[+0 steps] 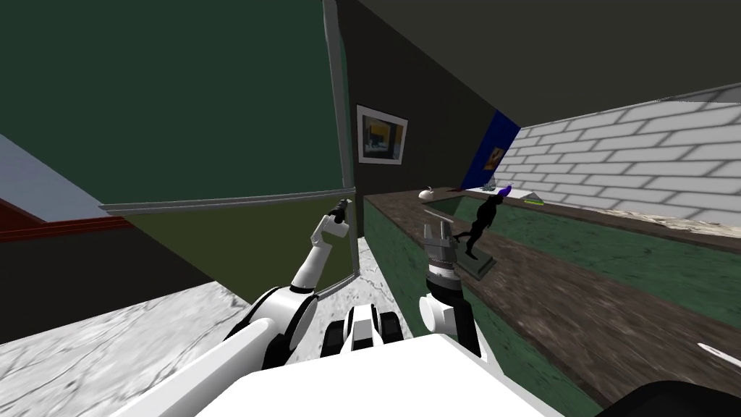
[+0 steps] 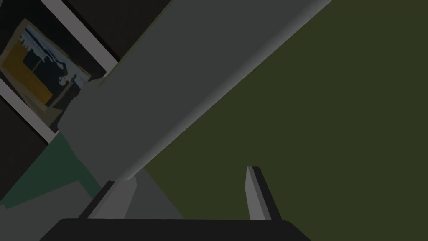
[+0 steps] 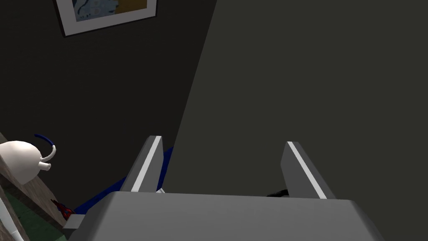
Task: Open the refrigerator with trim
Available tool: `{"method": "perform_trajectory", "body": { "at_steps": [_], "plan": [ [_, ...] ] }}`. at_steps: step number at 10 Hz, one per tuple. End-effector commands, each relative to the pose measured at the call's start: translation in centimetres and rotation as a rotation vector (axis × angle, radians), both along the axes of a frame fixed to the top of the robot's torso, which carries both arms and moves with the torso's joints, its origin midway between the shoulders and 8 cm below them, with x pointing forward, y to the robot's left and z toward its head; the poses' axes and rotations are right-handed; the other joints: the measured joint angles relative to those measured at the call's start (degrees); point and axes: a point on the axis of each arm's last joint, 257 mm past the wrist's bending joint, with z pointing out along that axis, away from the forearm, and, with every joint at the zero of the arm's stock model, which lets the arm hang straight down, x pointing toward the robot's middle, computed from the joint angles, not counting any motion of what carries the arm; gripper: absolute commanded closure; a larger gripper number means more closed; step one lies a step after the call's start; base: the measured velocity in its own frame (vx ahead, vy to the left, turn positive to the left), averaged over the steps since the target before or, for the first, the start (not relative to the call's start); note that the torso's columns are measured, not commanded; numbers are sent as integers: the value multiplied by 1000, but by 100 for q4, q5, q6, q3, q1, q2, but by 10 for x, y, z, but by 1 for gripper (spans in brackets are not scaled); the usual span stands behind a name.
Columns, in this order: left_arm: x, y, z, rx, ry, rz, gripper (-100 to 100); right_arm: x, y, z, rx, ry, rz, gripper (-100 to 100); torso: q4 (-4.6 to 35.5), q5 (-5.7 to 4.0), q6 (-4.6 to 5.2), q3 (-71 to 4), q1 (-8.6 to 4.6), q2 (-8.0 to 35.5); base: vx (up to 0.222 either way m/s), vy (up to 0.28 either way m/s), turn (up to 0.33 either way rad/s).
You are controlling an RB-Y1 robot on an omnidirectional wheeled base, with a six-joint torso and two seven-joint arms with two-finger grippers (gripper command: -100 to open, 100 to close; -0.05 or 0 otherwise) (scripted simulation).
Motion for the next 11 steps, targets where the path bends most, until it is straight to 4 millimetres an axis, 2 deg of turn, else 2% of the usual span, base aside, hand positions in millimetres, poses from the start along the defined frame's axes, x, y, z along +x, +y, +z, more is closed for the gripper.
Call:
{"method": "perform_trajectory", "body": {
  "at_steps": [1,2,10,11],
  "plan": [
    [-2,-29,-1,-1,3,-55,100,0,0,0,0,0,0,0,-23,16,-7,7,46,12,-211,183,-137],
    [-2,-29,-1,-1,3,-55,100,0,0,0,0,0,0,0,-43,29,-16,4,72,6,-239,164,-62],
    [-22,-143,-2,-2,14,-272,100,0,0,0,0,0,0,0,30,-11,2,11,-18,16,-309,209,-100],
    [-18,-133,-5,1,14,-252,100,0,0,0,0,0,0,0,33,-5,3,19,1,30,-175,95,-37]
  ]
}}
